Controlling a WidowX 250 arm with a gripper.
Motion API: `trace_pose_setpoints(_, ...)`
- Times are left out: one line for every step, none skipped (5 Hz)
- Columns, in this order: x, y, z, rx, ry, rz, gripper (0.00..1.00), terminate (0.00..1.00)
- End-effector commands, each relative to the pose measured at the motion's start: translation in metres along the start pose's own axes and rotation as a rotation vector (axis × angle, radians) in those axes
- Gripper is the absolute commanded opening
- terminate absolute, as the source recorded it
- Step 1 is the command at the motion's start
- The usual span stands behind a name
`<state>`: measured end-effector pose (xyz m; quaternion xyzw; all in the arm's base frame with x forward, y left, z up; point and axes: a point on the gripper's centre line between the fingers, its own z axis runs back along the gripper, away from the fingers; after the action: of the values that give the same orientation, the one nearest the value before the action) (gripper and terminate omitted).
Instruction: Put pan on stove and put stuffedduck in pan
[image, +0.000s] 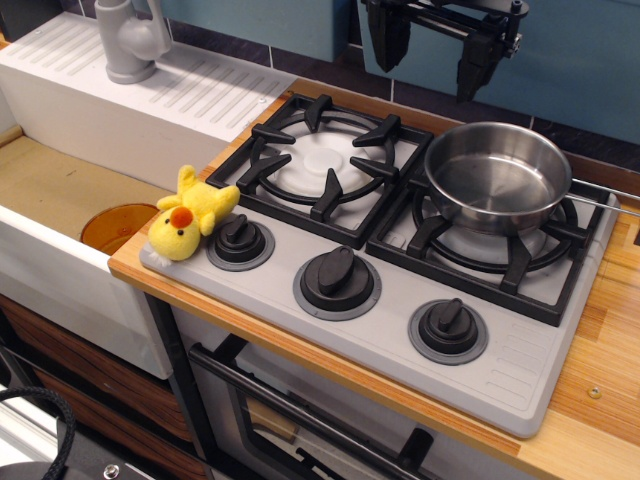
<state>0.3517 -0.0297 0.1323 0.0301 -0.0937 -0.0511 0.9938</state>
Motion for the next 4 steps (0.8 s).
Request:
trace_pose_setpoints(0.000, 0.000, 0.000, 0.000, 0.000, 0.000, 1.00, 0.00)
trace_pose_setpoints(0.000, 0.000, -0.026, -0.018, -0.040, 0.004, 1.00, 0.00)
trace_pose_setpoints(0.000, -0.002, -0.047, -0.038, -0.074, 0.013, 1.00, 0.00)
trace_pose_setpoints(0.001, -0.002, -0.064, -0.061, -0.105, 0.013, 1.00, 0.00)
